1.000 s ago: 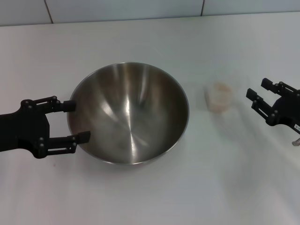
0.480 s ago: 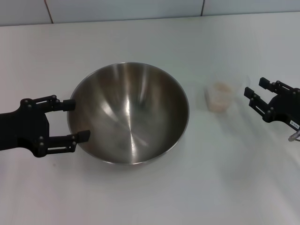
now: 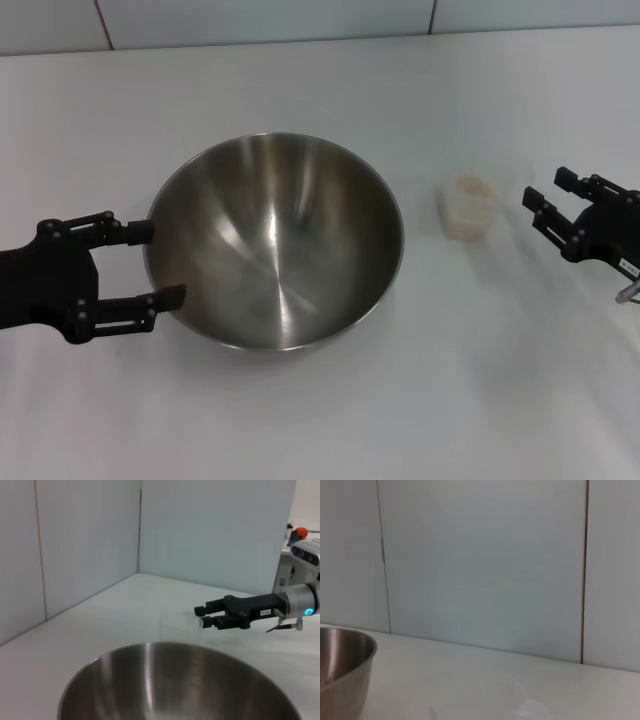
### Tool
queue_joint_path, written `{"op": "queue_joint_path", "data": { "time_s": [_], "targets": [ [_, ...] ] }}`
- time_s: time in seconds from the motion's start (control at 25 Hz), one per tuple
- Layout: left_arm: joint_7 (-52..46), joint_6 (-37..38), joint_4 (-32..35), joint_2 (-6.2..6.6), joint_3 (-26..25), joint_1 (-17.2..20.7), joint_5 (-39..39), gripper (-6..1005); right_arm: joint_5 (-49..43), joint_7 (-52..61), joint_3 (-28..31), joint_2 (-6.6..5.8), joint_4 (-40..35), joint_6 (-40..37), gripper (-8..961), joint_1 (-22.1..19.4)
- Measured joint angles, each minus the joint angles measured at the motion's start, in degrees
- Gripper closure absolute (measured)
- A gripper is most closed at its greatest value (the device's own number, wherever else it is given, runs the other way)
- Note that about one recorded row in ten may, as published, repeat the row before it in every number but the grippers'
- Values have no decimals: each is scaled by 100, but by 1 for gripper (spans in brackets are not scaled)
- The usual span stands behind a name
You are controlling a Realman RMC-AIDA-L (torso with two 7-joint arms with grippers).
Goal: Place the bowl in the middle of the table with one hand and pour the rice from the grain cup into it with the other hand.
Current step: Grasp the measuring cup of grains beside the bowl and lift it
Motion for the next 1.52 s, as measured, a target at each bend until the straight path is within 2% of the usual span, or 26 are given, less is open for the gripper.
{"op": "queue_joint_path", "data": {
  "time_s": [0.36,1.52],
  "targets": [
    [60,28,-110,-18,-224,164,-4,188,0,1,84,0,-3,4,468,18],
    [64,203,-90,-13,-213,178,-5,188,0,-47,86,0,122,443,472,315]
  ]
}}
